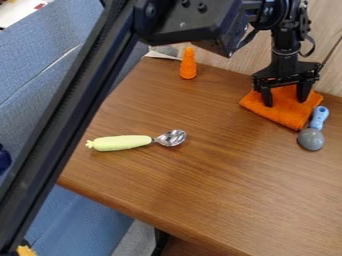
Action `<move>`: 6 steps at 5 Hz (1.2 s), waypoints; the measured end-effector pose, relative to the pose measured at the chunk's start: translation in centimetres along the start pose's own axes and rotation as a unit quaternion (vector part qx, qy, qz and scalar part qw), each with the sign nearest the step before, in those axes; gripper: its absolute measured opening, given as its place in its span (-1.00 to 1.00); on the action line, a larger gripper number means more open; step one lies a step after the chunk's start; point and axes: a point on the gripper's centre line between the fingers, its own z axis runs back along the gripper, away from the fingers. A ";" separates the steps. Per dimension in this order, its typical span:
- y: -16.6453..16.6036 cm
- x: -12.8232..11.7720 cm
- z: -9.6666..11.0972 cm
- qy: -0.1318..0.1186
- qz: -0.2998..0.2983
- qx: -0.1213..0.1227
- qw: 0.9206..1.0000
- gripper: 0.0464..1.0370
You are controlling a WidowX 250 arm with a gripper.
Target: Move the orange cloth to the upper right of the table
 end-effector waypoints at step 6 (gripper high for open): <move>-1.5 0.0 6.9 -0.083 -0.050 -0.013 0.995 0.92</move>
